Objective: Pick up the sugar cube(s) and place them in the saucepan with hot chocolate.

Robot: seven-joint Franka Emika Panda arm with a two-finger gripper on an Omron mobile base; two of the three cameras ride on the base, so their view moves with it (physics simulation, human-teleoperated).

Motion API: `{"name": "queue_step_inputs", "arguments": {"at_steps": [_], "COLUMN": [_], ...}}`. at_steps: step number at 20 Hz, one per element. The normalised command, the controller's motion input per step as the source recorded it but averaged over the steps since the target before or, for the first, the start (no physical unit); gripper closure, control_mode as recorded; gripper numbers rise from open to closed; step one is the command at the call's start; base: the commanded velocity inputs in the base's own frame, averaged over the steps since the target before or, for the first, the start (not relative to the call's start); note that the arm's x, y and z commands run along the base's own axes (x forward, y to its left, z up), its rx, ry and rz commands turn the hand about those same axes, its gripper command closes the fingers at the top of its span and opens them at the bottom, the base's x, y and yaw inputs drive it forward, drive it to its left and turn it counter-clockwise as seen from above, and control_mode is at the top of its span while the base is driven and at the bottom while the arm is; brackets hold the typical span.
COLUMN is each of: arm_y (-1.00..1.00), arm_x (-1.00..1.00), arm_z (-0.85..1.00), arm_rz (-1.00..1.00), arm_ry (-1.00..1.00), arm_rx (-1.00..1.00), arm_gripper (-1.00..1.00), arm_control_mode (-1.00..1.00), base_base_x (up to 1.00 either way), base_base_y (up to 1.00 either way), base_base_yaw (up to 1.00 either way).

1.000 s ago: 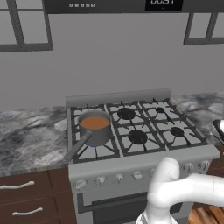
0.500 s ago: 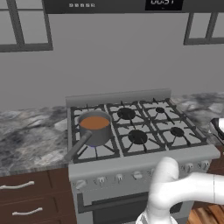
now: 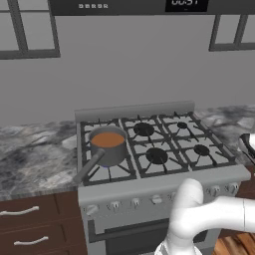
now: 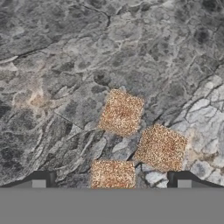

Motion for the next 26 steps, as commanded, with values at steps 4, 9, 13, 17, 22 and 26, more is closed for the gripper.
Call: {"name": "queue_step_inputs", "arguments": {"at_steps": [4,9,13,17,22,26], "arm_y": [0.00,0.00,0.00,0.00,0.00,0.00], "arm_x": [0.04,0.01,0.00,0.00,0.00,0.00], "arm_z": [-0.21,-0.32,-0.13,-0.04,-0.02,0.00], "arm_rz": [0.00,0.00,0.00,0.00,0.00,0.00], "arm_ry": [0.00,0.00,0.00,0.00,0.00,0.00], "arm_rx": [0.00,0.00,0.00,0.00,0.00,0.00], "arm_gripper": [-1.00,-1.00,-1.00,-1.00,1.00,1.00], "arm_control_mode": [-1.00,-1.00,-1.00,-1.00,-1.00,-1.00], "base_base_x": [0.00,0.00,0.00,0.00,0.00,0.00], "base_base_y": [0.00,0.00,0.00,0.00,0.00,0.00], "base_base_yaw": [0.00,0.00,0.00,0.00,0.00,0.00]}}
